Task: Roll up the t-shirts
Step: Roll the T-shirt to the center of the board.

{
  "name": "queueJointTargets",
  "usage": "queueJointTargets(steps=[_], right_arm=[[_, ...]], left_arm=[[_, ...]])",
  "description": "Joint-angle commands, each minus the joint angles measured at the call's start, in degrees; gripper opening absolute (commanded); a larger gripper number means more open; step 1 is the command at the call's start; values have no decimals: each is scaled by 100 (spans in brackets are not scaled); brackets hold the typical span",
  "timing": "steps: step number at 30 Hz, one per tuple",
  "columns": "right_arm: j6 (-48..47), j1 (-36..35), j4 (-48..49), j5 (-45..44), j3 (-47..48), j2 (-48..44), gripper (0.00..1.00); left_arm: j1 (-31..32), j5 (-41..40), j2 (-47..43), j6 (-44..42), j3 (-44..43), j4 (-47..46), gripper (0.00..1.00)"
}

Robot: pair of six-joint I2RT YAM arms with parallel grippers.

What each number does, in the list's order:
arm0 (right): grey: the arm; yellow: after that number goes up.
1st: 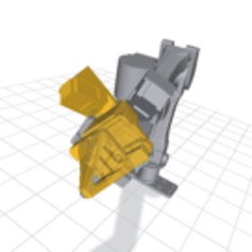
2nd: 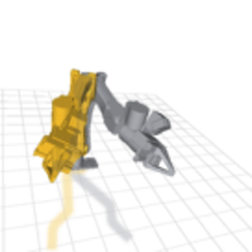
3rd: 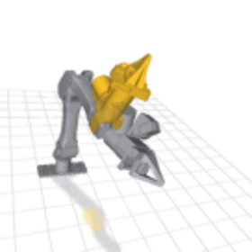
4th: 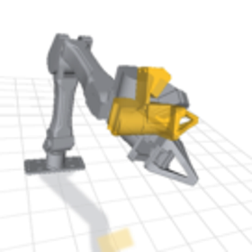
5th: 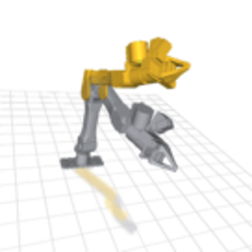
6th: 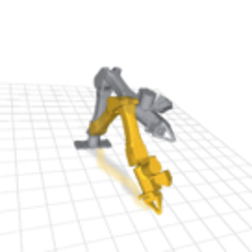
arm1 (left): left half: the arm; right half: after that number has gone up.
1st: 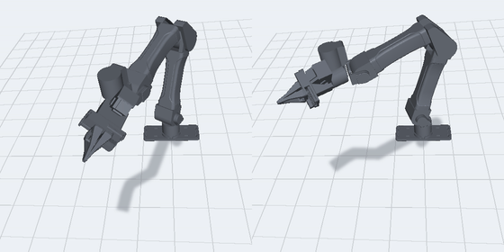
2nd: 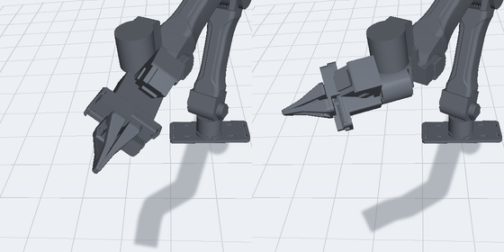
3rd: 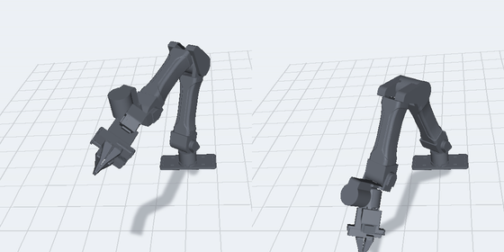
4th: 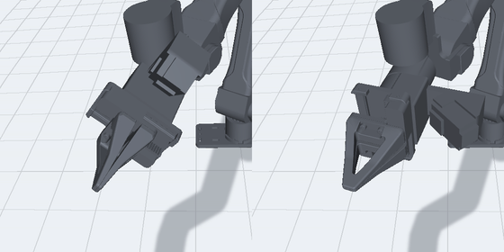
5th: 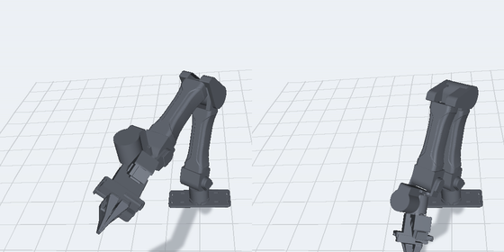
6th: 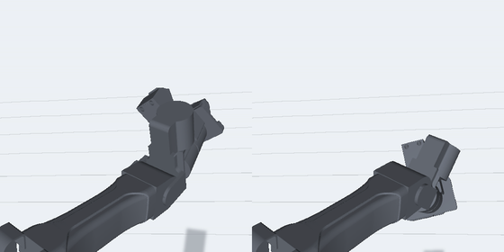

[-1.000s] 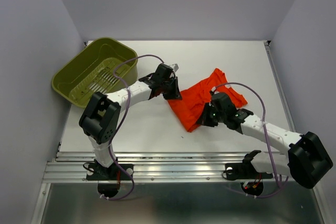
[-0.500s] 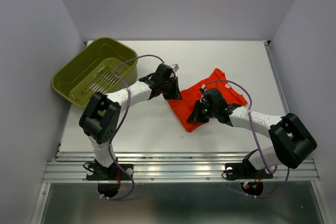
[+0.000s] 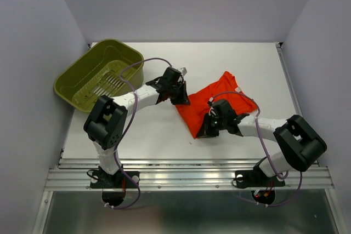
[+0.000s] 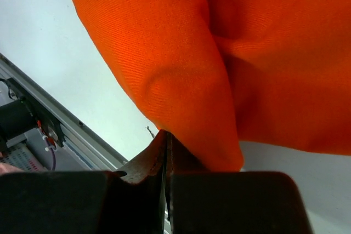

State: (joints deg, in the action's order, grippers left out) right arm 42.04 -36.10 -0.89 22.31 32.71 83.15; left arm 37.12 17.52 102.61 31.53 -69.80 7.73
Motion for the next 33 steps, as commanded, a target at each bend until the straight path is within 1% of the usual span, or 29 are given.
queueJointTargets(steps=[1, 5, 6, 9, 12, 17, 20, 26, 32, 33], right_arm=[[-91, -47, 326, -86, -89, 114, 1], [-248, -47, 106, -139, 95, -132, 1], [-284, -47, -164, -139, 148, -211, 1], [-398, -47, -411, -156, 341, -571, 1], [-390, -47, -509, -305, 551, -791, 2], [-355, -47, -518, -709, 789, -643, 2], [-337, -47, -501, -763, 860, -380, 1], [-390, -47, -430, -991, 571, -168, 1], [-241, -47, 105, -746, -124, 95, 1], [-206, -47, 315, -710, -229, 130, 1]], left_arm=[[23, 24, -92, -103, -122, -34, 0], [32, 6, -74, -94, -25, -61, 0], [23, -3, -74, -94, -16, -61, 0], [23, -12, -83, -94, 2, -70, 0], [23, -73, -83, -112, -25, -43, 0], [23, -143, -74, -121, -69, 18, 0], [14, -196, -66, -129, -43, 53, 0], [14, -284, 92, -182, -34, 45, 0], [5, -240, 417, -209, -165, -52, 0], [5, -214, 470, -217, -192, -52, 0]])
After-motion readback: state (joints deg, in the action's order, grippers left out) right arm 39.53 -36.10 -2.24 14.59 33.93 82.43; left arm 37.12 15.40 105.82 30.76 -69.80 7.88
